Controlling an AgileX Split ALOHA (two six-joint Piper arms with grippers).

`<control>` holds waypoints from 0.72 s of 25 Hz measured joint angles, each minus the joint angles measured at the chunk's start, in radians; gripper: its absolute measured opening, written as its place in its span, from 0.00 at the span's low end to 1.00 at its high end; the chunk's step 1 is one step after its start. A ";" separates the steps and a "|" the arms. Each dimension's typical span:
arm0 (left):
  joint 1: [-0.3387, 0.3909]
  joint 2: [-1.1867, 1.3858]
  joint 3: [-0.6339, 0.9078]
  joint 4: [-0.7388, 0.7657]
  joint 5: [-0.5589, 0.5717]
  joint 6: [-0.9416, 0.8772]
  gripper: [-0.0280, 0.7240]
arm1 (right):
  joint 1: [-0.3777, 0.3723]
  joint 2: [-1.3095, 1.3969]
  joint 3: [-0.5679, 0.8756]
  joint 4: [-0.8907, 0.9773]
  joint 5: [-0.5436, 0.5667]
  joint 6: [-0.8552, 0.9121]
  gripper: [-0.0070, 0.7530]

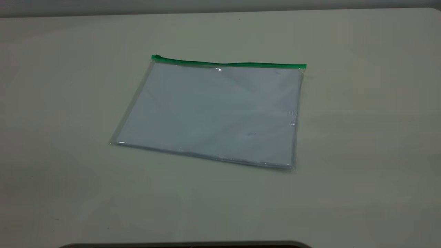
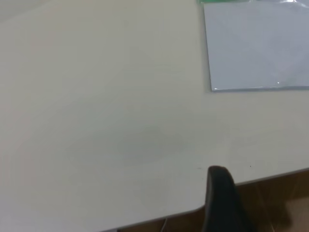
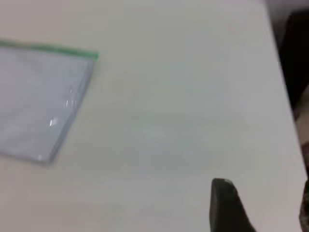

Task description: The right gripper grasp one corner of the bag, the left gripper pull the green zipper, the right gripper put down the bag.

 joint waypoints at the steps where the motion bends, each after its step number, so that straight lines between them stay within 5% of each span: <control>1: -0.003 0.000 0.000 0.000 0.001 0.000 0.68 | -0.003 -0.010 0.000 0.000 0.002 0.000 0.53; 18: -0.037 0.000 0.000 0.000 0.002 0.000 0.68 | -0.011 -0.011 0.003 0.000 0.005 0.002 0.53</control>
